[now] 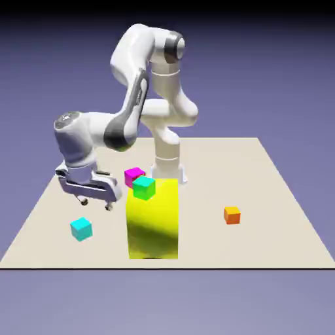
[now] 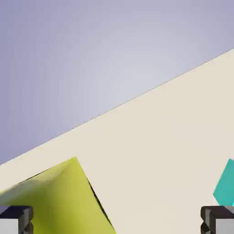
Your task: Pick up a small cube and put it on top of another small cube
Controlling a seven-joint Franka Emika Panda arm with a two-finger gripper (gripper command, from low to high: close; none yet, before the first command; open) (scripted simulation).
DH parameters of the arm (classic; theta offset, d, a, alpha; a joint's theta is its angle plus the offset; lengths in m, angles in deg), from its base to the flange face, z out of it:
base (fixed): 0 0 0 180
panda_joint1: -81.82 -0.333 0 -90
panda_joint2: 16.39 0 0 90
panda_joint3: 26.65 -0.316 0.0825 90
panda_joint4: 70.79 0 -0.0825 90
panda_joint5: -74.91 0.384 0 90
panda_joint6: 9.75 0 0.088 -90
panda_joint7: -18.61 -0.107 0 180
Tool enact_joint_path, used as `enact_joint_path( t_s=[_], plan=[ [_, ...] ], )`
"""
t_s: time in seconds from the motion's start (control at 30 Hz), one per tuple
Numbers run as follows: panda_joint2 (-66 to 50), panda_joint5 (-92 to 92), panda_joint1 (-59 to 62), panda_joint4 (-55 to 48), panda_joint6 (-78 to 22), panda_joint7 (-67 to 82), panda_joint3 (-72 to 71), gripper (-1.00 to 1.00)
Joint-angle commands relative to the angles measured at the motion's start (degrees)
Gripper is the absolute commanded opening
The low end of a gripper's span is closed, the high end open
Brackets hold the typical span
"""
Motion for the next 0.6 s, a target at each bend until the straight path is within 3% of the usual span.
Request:
enact_joint_path(
  t_s=[0.0, 0.57],
  plan=[
    [-2.08, 0.53, 0.47, -1.93, -2.32, 0.14, 0.69, 0.0],
    [-37.38, 9.53, 8.54, -34.78, -41.68, 2.52, 12.49, 0.0]
  ],
)
